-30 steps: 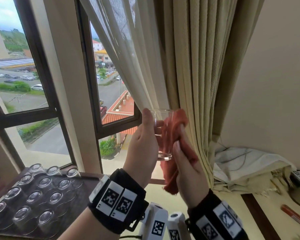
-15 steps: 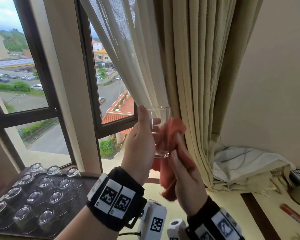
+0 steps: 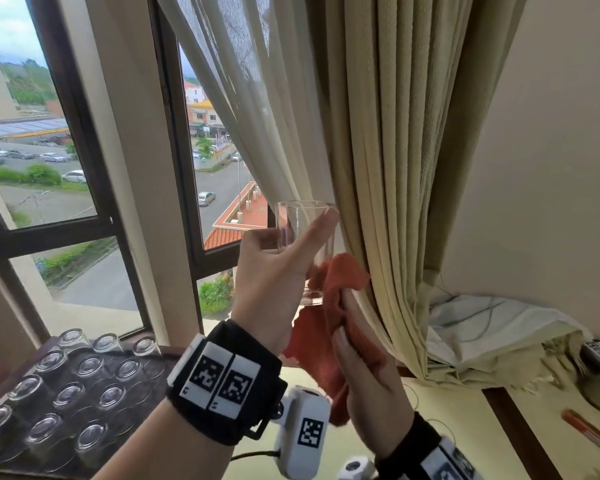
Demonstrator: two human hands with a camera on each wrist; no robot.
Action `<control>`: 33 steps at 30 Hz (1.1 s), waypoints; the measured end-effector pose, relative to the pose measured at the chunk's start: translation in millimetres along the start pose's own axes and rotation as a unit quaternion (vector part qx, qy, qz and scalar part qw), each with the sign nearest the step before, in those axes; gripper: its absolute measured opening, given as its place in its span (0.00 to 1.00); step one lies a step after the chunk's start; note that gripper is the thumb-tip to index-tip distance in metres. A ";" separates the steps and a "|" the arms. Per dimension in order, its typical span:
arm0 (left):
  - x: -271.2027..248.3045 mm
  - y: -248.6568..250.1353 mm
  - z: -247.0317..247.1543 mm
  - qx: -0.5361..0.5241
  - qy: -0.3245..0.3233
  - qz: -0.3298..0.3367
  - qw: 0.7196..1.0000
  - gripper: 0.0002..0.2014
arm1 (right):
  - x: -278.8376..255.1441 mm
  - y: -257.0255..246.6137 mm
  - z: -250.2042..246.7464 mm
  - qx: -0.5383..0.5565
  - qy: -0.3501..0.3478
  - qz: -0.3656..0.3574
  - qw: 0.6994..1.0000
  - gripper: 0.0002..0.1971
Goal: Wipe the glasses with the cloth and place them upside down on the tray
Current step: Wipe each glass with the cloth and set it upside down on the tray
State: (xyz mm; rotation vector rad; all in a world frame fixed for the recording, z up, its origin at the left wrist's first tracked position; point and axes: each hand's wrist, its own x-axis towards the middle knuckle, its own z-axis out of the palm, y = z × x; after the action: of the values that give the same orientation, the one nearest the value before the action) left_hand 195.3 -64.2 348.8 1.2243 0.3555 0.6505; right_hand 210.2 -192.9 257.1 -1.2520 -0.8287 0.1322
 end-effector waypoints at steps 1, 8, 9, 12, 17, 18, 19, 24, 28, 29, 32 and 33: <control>-1.1 -1.8 -0.2 0.000 0.006 -0.001 1.000 0.48 | 6.8 -5.2 -1.5 0.013 0.009 0.014 1.000 0.25; -12.8 -21.9 12.7 -0.008 -0.049 -0.029 0.998 0.38 | 46.9 -27.3 -9.3 -0.034 0.064 -0.023 0.997 0.24; -12.0 -22.8 13.5 -0.025 -0.044 -0.032 0.998 0.37 | 43.3 -27.8 -6.9 -0.051 0.044 -0.046 0.997 0.24; -2.8 -21.4 6.2 -0.089 -0.039 -0.046 0.994 0.33 | 16.8 -16.7 -3.7 -0.119 -0.022 -0.089 0.989 0.26; 5.3 -22.0 -4.5 -0.041 -0.032 -0.021 0.998 0.35 | 0.7 3.7 -5.4 -0.064 -0.012 -0.004 0.998 0.28; 4.1 -23.5 -3.0 -0.031 -0.041 -0.017 0.999 0.36 | 6.3 1.5 -6.2 -0.053 0.005 0.012 0.998 0.28; 0.8 -24.7 -0.7 -0.025 -0.055 -0.016 0.998 0.37 | 14.9 -5.3 -5.2 -0.025 0.027 0.041 0.998 0.28; -9.3 -29.2 11.7 -0.026 -0.064 0.002 0.998 0.35 | 41.0 -19.5 -12.9 -0.016 0.047 -0.019 0.999 0.23; 1.6 -27.7 4.7 -0.074 -0.026 0.004 0.997 0.33 | 12.9 -1.6 -12.5 -0.109 -0.026 -0.068 0.991 0.28; 4.7 -26.1 1.8 -0.085 -0.022 -0.001 0.996 0.33 | 2.6 6.1 -10.6 -0.122 -0.042 -0.062 0.990 0.29; 9.3 -23.9 -3.4 -0.053 -0.027 -0.012 0.998 0.34 | -9.7 18.8 -5.1 -0.047 -0.028 0.005 0.999 0.30; 8.5 -26.0 -3.4 -0.043 -0.037 -0.019 0.998 0.34 | -6.7 17.7 -4.1 -0.017 -0.007 0.025 1.000 0.30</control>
State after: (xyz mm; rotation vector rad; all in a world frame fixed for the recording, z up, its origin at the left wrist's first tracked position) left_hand 206.7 -61.2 324.0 1.1535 0.2848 0.5811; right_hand 213.9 -193.3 238.1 -1.3049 -0.8156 0.1679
